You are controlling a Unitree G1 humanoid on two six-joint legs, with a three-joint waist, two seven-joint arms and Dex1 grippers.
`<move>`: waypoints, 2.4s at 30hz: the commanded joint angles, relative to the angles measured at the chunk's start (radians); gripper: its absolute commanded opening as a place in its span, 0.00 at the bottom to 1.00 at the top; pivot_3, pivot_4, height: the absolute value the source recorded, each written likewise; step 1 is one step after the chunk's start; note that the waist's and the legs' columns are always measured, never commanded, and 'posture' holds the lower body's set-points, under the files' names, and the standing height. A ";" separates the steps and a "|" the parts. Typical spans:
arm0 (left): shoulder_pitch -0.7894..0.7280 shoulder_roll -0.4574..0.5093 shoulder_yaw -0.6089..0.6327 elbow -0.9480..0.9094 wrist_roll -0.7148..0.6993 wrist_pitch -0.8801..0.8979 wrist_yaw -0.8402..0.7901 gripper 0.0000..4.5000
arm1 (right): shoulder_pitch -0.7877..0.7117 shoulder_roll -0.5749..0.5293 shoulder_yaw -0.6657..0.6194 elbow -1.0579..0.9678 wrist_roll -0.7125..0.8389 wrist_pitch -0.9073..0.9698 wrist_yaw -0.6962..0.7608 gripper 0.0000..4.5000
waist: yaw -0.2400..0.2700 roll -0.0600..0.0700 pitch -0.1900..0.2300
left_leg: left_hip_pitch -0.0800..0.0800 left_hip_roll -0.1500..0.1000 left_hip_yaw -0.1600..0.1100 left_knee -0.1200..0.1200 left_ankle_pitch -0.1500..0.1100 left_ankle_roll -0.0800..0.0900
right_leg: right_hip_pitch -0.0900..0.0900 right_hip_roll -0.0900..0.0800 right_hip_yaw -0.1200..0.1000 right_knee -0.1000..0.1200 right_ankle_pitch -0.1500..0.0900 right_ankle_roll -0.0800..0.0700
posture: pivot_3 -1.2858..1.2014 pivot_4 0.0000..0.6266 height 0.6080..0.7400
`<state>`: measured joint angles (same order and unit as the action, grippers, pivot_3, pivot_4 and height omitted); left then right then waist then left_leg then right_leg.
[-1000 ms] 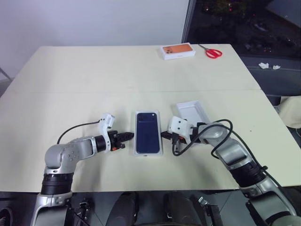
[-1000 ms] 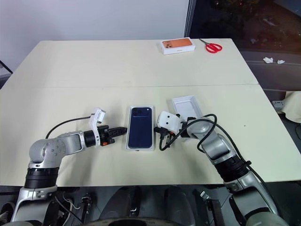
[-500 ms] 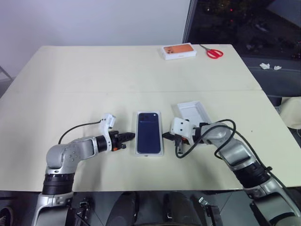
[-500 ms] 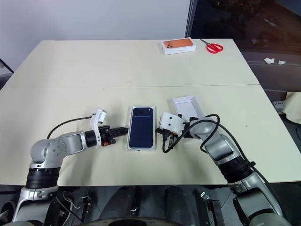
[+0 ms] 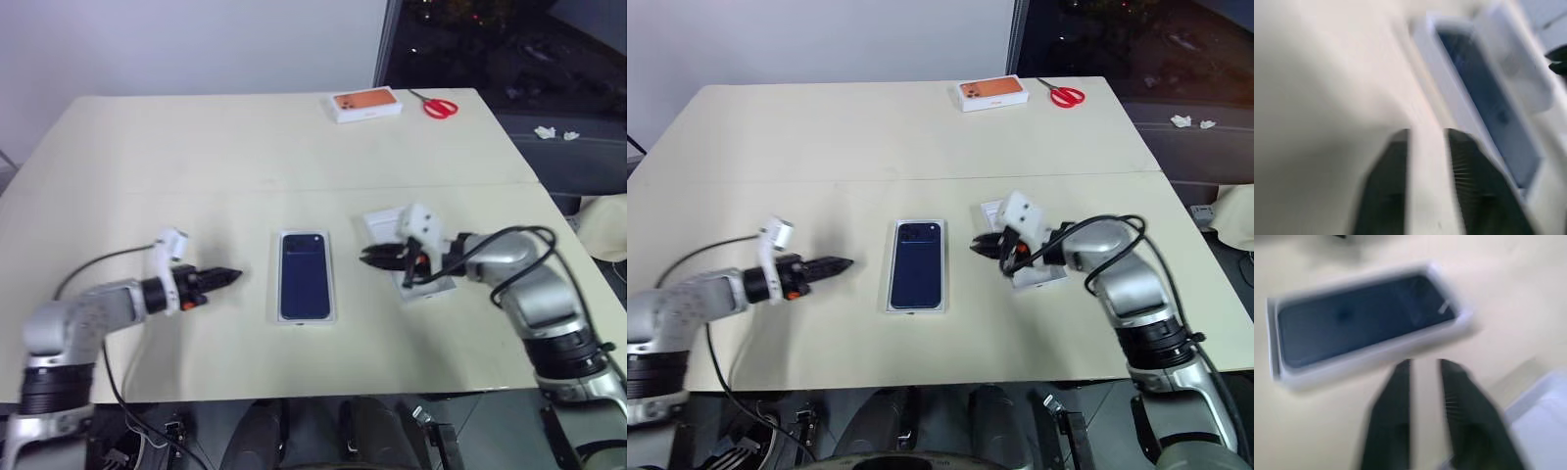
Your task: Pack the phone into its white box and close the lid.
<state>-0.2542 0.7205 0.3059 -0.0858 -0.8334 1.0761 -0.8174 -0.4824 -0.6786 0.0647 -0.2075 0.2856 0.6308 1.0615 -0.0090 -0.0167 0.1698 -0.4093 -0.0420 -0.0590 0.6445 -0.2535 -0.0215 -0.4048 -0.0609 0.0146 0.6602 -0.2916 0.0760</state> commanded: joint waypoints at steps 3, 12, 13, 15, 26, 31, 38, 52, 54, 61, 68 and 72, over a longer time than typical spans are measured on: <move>0.041 0.099 0.079 -0.062 0.005 -0.160 -0.160 0.99 | 0.027 -0.088 0.001 -0.090 -0.003 0.086 -0.039 0.90 | 0.002 0.000 0.000 | -0.001 -0.001 0.000 0.000 -0.001 0.001 | 0.001 -0.001 0.000 -0.002 0.000 0.000 | 0.52 0.24 1.00; 0.168 0.068 0.080 -0.100 0.099 -0.487 -0.284 1.00 | -0.006 -0.059 0.085 -0.203 -0.072 0.465 -0.291 0.99 | -0.001 0.002 0.001 | -0.001 0.000 0.001 -0.004 -0.001 0.002 | -0.002 -0.002 0.001 -0.004 0.000 -0.002 | 0.52 0.24 1.00; 0.170 0.065 0.073 -0.096 0.108 -0.507 -0.285 1.00 | -0.015 -0.024 0.067 -0.227 -0.057 0.530 -0.322 0.99 | -0.001 0.002 0.001 | -0.001 0.000 0.001 -0.004 -0.001 0.002 | -0.002 -0.002 0.001 -0.005 0.000 -0.002 | 0.52 0.24 1.00; 0.168 0.057 0.061 -0.088 0.124 -0.534 -0.285 1.00 | -0.056 0.068 0.007 -0.259 -0.020 0.682 -0.377 0.99 | -0.004 0.002 0.001 | -0.002 0.000 0.001 -0.004 -0.001 0.002 | -0.002 -0.002 0.001 -0.005 0.000 -0.001 | 0.52 0.24 1.00; 0.107 -0.001 -0.003 -0.041 0.141 -0.556 -0.246 1.00 | -0.178 0.153 -0.046 -0.215 0.071 0.984 -0.582 0.99 | -0.004 0.002 0.001 | -0.002 -0.001 0.001 -0.004 -0.001 0.002 | -0.002 -0.002 0.001 -0.005 0.001 -0.001 | 0.52 0.24 1.00; 0.101 -0.040 -0.019 -0.050 0.142 -0.558 -0.217 1.00 | -0.197 0.103 0.003 -0.172 0.214 0.984 -0.692 0.99 | -0.010 0.002 0.001 | -0.002 -0.001 0.002 -0.004 -0.001 0.002 | -0.002 -0.001 0.001 -0.005 0.001 -0.001 | 0.52 0.24 1.00; 0.135 -0.076 -0.020 -0.086 0.134 -0.552 -0.184 1.00 | -0.228 0.037 0.063 -0.080 0.517 0.984 -0.955 0.99 | -0.008 0.002 0.002 | -0.002 0.000 0.002 -0.003 -0.001 0.002 | -0.002 -0.001 0.000 -0.005 0.001 -0.001 | 0.52 0.24 1.00; 0.167 -0.119 -0.029 -0.123 0.129 -0.557 -0.135 1.00 | -0.356 0.060 0.046 0.187 1.186 0.984 -1.649 0.99 | -0.007 0.002 0.001 | -0.002 0.000 0.002 0.001 -0.001 0.004 | 0.000 -0.001 0.000 -0.004 0.001 -0.001 | 0.52 0.24 1.00; 0.167 -0.126 -0.035 -0.125 0.132 -0.559 -0.129 1.00 | -0.350 0.067 0.046 0.191 1.232 0.984 -1.724 0.94 | -0.008 0.002 0.001 | -0.002 0.000 0.002 0.001 -0.001 0.004 | 0.001 0.000 0.000 -0.004 0.001 -0.001 | 0.52 0.24 1.00; 0.167 -0.131 -0.031 -0.133 0.132 -0.560 -0.117 1.00 | -0.312 0.058 0.081 0.168 1.311 0.973 -1.856 0.27 | -0.008 0.002 0.001 | -0.002 0.000 0.002 0.001 -0.002 0.005 | 0.001 0.000 0.000 -0.004 0.001 -0.001 | 0.52 0.24 1.00; 0.161 -0.126 -0.022 -0.134 0.125 -0.555 -0.105 1.00 | -0.266 0.065 0.097 0.159 1.322 0.937 -1.919 0.01 | -0.008 0.002 0.001 | -0.002 0.000 0.002 0.002 -0.002 0.005 | 0.001 0.001 0.000 -0.004 0.001 -0.001 | 0.52 0.24 1.00; 0.158 -0.123 -0.019 -0.129 0.123 -0.554 -0.105 1.00 | -0.301 0.079 0.076 0.178 1.306 0.906 -1.912 0.01 | -0.009 0.002 0.001 | -0.002 0.000 0.002 0.002 -0.002 0.005 | 0.002 0.001 0.000 -0.004 0.001 -0.001 | 0.52 0.24 1.00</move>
<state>-0.0868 0.5861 0.2601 -0.1929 -0.6892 0.5327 -0.9204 -0.7574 -0.6051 0.1572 -0.0306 1.5945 1.5587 -0.8522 -0.0175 -0.0146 0.1709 -0.4114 -0.0416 -0.0570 0.6463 -0.2555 -0.0166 -0.4032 -0.0602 0.0145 0.6564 -0.2904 0.0753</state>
